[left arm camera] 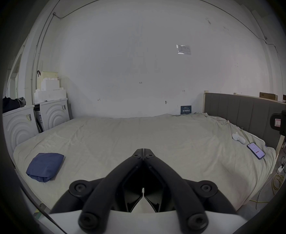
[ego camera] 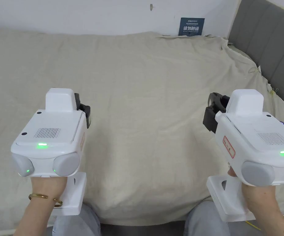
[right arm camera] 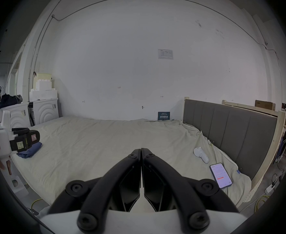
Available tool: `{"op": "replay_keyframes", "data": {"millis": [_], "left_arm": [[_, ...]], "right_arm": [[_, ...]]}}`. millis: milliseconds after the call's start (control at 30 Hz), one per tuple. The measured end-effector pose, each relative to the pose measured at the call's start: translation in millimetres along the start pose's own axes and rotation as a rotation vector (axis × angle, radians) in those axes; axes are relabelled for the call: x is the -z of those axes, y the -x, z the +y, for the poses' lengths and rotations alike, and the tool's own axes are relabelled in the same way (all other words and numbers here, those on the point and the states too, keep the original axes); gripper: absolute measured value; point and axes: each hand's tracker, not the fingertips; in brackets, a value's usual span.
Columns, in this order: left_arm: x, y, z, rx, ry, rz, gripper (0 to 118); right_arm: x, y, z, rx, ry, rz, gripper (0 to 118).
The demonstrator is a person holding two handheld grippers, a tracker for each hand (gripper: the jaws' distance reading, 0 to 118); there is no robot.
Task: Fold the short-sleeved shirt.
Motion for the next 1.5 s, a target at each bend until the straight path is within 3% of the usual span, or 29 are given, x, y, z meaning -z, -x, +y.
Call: {"op": "replay_keyframes", "data": {"millis": [833,1033,1067,1100,1133,1167,1200,1267,1333,1400,1500], "left_arm": [[0.4,-3.9,0.2,0.009,-0.005,-0.008,0],[-0.8,-6.4,-2.2,0.011,0.002,-0.018,0],[-1.5,-7.0,-3.2,0.007,-0.002,-0.016,7],[-2.8,-7.2,-4.4,0.0,-0.006,-0.013,19],[-3.6,-7.3,-5.3,-0.009,-0.004,-0.013,46],[-4.2,-6.0,-5.7,-0.022,-0.001,-0.02,69],[-4.5,-4.8,-6.7,-0.047,0.015,-0.038,75],[-5.6,-4.3,-9.8,-0.072,0.041,-0.077,87],[-10.1,-7.3,-14.4,-0.061,0.038,-0.06,118],[-16.8,-9.3,-21.3,-0.051,0.031,-0.067,118],[-18.7,-9.2,-35.2,-0.055,0.089,-0.074,118]], "right_arm": [[5.9,-6.0,-3.6,0.004,0.001,-0.004,0],[6.9,-8.6,-4.4,0.043,0.014,-0.002,1],[8.0,-9.6,-4.6,0.047,0.025,0.002,6],[9.1,-11.1,-5.7,0.051,0.032,0.003,21],[9.4,-12.1,-6.2,0.062,0.042,0.008,59],[10.7,-13.3,-4.7,0.077,0.085,0.029,88],[12.8,-14.7,-3.0,0.094,0.126,0.039,96],[15.4,-17.4,-2.0,0.159,0.18,0.083,108],[14.0,-20.0,0.1,0.226,0.2,0.131,114],[15.5,-19.1,5.2,0.27,0.262,0.14,114],[13.9,-16.9,10.1,0.351,0.342,0.076,114]]}}
